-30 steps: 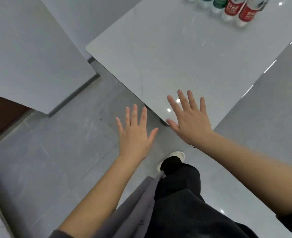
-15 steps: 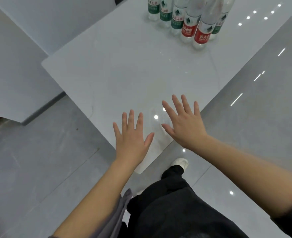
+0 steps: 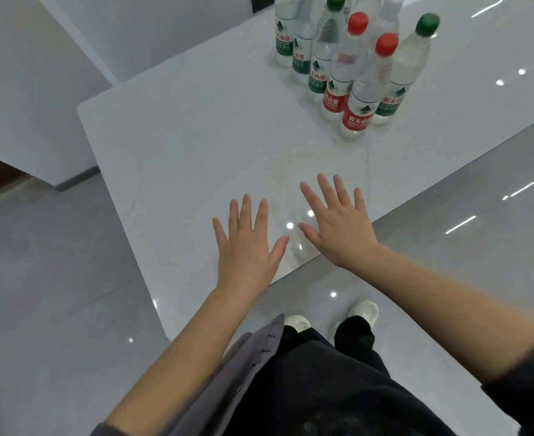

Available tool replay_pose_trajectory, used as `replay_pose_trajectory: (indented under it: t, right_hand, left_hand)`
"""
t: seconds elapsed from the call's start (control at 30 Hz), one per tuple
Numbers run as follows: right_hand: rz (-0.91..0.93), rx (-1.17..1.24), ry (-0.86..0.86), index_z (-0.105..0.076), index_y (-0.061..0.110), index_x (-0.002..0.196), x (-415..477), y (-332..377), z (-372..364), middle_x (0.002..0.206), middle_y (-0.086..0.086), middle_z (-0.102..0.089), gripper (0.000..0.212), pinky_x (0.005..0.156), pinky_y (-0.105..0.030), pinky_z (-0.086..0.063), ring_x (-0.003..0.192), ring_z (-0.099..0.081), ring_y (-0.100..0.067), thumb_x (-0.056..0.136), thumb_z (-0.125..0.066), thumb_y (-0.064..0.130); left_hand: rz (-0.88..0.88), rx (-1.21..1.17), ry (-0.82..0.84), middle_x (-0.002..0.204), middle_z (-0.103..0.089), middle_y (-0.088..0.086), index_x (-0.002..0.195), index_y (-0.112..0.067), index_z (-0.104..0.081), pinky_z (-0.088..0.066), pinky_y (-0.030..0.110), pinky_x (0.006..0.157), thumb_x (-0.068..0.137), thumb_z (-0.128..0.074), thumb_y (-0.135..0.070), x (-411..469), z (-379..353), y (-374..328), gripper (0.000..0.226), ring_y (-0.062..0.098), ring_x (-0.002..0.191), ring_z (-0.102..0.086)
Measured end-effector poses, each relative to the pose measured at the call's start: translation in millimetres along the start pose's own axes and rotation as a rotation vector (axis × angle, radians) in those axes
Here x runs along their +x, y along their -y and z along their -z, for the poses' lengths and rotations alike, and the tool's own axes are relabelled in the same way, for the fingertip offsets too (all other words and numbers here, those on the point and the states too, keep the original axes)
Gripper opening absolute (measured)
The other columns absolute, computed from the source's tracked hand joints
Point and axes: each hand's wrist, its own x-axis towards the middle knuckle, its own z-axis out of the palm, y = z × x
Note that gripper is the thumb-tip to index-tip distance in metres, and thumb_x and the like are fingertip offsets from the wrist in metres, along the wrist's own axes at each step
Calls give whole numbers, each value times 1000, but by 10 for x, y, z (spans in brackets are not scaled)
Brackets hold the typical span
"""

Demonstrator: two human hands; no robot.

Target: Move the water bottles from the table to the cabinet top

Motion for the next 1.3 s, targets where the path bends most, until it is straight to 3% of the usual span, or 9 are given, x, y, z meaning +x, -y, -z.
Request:
replay_pose_trajectory:
  t: [0.3,0.47,0.93,1.07,1.2,1.3]
  right_hand:
    - [249,-68,61,8,27,155,159,-1057,68,164,-7,7,71,120,-53,-7,151,6,-31,100,-27,54]
    - [262,-28,109,5,27,156,293,-1576,109,165,-6,5,71,120,-52,-9,151,4,-30,100,-32,51]
    - [189,115,61,-12,18,154,1178,-2698,369,163,-10,-11,70,119,-52,-17,151,-8,-30,99,-41,48]
    - [169,196,48,-17,10,153,1493,-2960,478,160,-10,-21,73,117,-51,-25,148,-19,-29,97,-47,45]
    - [184,399,10,-20,10,152,1740,-3115,653,154,-10,-33,75,110,-43,-33,141,-33,-28,94,-59,35]
    - [221,563,5,-22,13,151,1893,-3183,721,154,-6,-34,77,108,-31,-33,139,-36,-22,90,-67,30]
  left_hand:
    - [315,-128,-19,163,6,7,155,-20,-4,5,56,118,98,-24,-58,102,-289,-1034,72,26,149,14]
    - [455,-220,-52,163,5,7,155,-20,-5,6,55,118,99,-27,-56,211,-346,-1529,71,26,149,13]
    - [486,-470,-177,163,-8,5,154,-18,-12,-1,48,120,98,-44,-46,1314,-330,-2341,70,22,150,0]
    - [485,-629,-224,160,-19,4,154,-17,-15,-14,43,120,95,-54,-43,1672,-328,-2441,74,19,148,-15]
    - [502,-864,-244,158,-23,-3,154,-20,-15,-22,25,114,90,-65,-38,1929,-258,-2560,82,13,144,-23]
    - [535,-940,-284,158,-23,-5,154,-23,-13,-26,25,112,85,-72,-34,2083,-266,-2610,91,11,143,-25]
